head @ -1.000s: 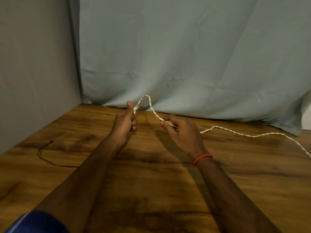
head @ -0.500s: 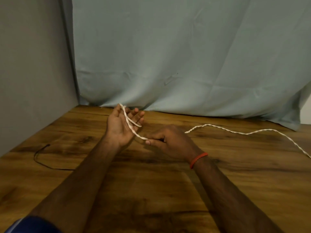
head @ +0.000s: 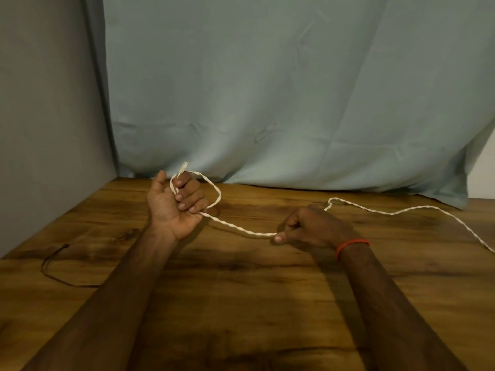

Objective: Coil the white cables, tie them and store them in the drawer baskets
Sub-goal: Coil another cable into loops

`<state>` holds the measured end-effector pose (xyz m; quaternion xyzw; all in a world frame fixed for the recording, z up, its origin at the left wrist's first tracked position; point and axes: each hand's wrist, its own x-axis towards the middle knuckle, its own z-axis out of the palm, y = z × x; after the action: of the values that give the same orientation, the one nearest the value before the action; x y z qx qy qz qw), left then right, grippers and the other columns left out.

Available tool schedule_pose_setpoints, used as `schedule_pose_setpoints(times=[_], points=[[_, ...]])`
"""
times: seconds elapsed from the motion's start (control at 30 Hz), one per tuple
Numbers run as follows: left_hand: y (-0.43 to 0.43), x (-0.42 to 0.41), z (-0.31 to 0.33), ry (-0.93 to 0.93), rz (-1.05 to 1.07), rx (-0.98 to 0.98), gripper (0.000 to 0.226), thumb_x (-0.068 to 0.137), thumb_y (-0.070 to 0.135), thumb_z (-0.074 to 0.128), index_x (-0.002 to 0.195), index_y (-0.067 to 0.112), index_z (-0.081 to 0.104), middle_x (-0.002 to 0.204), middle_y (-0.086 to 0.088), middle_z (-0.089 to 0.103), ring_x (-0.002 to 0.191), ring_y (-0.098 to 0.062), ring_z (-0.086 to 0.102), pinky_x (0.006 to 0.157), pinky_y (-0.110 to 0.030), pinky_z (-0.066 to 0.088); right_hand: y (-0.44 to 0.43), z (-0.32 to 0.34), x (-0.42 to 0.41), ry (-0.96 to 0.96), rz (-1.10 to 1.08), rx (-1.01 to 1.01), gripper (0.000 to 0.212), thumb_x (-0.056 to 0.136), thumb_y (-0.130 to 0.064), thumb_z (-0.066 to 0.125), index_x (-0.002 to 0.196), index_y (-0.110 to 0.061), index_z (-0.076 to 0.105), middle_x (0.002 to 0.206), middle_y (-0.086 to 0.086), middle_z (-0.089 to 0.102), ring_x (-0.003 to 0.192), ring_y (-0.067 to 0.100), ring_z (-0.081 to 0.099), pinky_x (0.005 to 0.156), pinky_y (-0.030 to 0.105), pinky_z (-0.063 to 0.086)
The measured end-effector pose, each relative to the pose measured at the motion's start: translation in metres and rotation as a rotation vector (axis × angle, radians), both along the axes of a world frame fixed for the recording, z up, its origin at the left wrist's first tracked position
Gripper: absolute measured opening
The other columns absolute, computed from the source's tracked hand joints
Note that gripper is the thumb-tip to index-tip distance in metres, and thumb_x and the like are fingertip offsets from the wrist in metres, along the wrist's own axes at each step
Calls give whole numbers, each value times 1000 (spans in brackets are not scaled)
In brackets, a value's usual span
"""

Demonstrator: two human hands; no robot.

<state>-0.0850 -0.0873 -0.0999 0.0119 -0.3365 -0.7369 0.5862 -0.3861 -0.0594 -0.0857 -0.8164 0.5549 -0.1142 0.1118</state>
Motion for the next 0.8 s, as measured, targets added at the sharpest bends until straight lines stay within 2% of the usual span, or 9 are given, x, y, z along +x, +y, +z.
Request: schedule_pose_setpoints(times=[0.07,0.17,0.23,0.33,0.43,0.53,0.6,0.67,0.8], points=[[2,-2,1,-40,3,9,37,93,46,34,66,22,40,51,8,19,39,-8,16,45,-23,17,-3,4,-6,69,-57,-51,31,72,-66,73,63,-38,69,99,-15,76,95,10,68,89,38,54],[6,-9,3,-107,-7,16,38,98,39,29,65,22,37,52,8,18,41,-8,15,47,-25,16,-3,5,-9,178,-176,-162,37,74,-73,66,78,-37,73,107,-11,73,101,19,65,84,34,51],[9,-12,5,-125,-18,0,32,94,35,36,64,22,38,52,8,19,43,-9,17,50,-26,18,-3,5,-13,197,-270,-227,47,78,-75,61,85,-31,75,99,0,70,99,27,65,76,33,48],[10,-13,5,-136,-37,-44,28,89,32,42,64,20,39,52,7,19,43,-10,17,51,-27,21,-3,4,-18,110,-431,-279,63,75,-83,55,63,-21,64,67,2,56,79,31,64,63,32,41],[11,-17,6,-232,-74,-75,28,89,30,40,63,19,42,50,6,19,40,-10,15,48,-28,17,-3,4,-14,-34,-541,-267,74,74,-80,61,49,-11,52,52,6,48,60,29,55,53,31,33],[14,-27,6,-381,-99,-75,31,90,29,36,62,17,45,49,5,18,39,-10,13,46,-29,14,-5,4,-10,-319,-554,-269,65,79,-63,72,49,-9,48,46,7,40,50,25,40,49,34,25],[16,-33,5,-475,-89,-67,33,90,29,35,62,16,45,48,6,21,39,-10,12,45,-29,12,-8,5,-4,-558,-527,-240,53,81,-49,75,56,-5,59,51,11,53,52,19,43,50,34,30],[18,-39,3,-560,-88,-60,33,91,29,36,62,16,47,47,5,28,36,-8,15,44,-28,12,-10,7,5,-729,-478,-239,40,84,-37,75,70,0,72,67,16,70,59,16,55,57,35,45],[21,-53,-3,-670,-113,-97,29,95,29,38,72,13,46,55,-2,31,37,-8,27,43,-27,19,-1,13,32,-886,-358,-277,30,91,-27,71,72,-4,73,54,-8,61,51,3,52,58,25,42]])
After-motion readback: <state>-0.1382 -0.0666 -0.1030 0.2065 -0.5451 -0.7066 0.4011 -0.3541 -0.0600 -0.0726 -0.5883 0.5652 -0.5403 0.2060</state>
